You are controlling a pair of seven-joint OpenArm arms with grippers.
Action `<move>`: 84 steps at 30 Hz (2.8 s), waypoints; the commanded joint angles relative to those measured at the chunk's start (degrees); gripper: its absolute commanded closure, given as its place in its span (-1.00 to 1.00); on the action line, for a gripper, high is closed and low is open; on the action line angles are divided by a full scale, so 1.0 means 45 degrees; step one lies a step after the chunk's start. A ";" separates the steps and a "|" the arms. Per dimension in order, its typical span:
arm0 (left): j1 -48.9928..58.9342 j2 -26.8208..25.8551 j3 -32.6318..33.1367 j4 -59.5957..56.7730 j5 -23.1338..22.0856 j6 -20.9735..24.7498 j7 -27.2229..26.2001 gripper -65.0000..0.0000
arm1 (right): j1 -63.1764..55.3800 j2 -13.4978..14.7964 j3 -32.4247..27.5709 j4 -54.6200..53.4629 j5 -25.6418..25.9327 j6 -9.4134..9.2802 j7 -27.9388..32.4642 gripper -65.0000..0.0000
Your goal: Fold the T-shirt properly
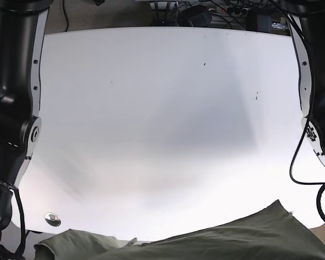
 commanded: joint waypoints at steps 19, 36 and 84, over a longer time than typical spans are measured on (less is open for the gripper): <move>1.6339 0.1852 -0.5798 0.5103 -0.0149 -0.1861 -0.3111 0.99 | -1.6869 -0.0940 0.3476 0.7194 0.0102 0.0000 0.0647 0.94; 1.8722 0.2497 -0.7204 0.7310 -0.0090 -0.2076 -0.2154 0.97 | -2.0366 -0.1526 0.4063 0.8542 0.0121 0.1133 0.0627 0.92; 1.8839 0.1383 -0.5700 0.4868 -0.1321 -0.2056 -0.3483 0.54 | -2.1792 -0.2601 0.5723 0.7780 0.2602 0.1699 -0.0779 0.61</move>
